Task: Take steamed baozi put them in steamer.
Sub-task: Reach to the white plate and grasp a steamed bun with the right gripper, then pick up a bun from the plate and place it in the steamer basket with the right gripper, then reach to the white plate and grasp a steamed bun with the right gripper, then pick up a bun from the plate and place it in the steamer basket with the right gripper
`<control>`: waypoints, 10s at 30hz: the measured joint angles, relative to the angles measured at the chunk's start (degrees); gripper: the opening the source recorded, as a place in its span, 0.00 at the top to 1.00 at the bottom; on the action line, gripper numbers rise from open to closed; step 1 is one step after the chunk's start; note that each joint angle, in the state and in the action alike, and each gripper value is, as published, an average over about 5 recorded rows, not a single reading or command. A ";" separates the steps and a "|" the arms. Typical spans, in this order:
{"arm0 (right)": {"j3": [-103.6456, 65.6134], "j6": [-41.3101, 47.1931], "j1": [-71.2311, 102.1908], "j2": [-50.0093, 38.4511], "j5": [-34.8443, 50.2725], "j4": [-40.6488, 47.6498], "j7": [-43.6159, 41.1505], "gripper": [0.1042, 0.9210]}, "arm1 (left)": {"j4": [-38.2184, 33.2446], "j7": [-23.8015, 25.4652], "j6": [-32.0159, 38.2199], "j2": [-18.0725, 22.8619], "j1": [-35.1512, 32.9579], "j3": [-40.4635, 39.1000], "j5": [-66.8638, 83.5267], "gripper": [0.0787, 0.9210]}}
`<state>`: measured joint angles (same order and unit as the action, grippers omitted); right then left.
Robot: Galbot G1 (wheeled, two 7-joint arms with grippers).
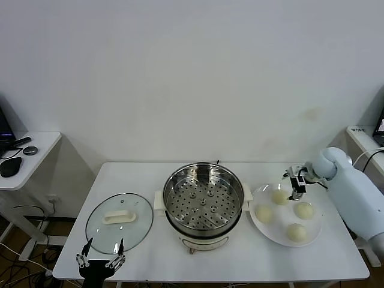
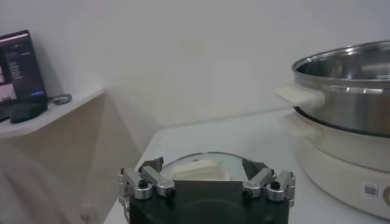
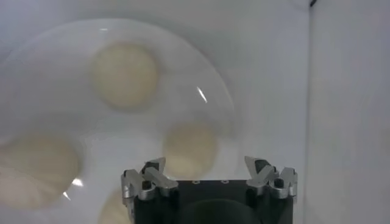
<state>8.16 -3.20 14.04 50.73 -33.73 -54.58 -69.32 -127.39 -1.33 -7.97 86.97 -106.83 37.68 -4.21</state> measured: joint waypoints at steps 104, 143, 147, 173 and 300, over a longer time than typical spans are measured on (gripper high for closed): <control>46.97 -41.28 -37.30 22.86 28.02 1.76 -3.46 0.35 | -0.92 -4.50 -2.89 1.46 2.20 -0.74 2.92 0.12; 46.00 -37.92 -32.25 24.47 17.34 2.13 2.79 0.12 | 0.61 -4.41 -3.04 1.88 3.31 -0.94 3.86 0.12; 45.33 -34.57 -33.68 23.32 20.24 0.48 1.74 0.12 | 0.65 -4.29 -3.07 1.82 3.28 -0.98 3.85 0.12; 40.65 21.26 -37.80 -5.44 41.77 -19.67 -1.26 0.12 | 0.50 -2.38 -5.14 -0.45 5.38 0.68 7.57 0.12; 59.05 43.52 -49.01 17.01 56.74 -22.41 -0.83 0.51 | -3.66 -3.75 -5.78 0.16 5.14 -1.23 3.76 0.12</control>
<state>67.20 40.32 -34.96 67.74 23.00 -76.99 -70.15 -131.05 -5.08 -13.75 87.13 -101.69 36.45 -0.45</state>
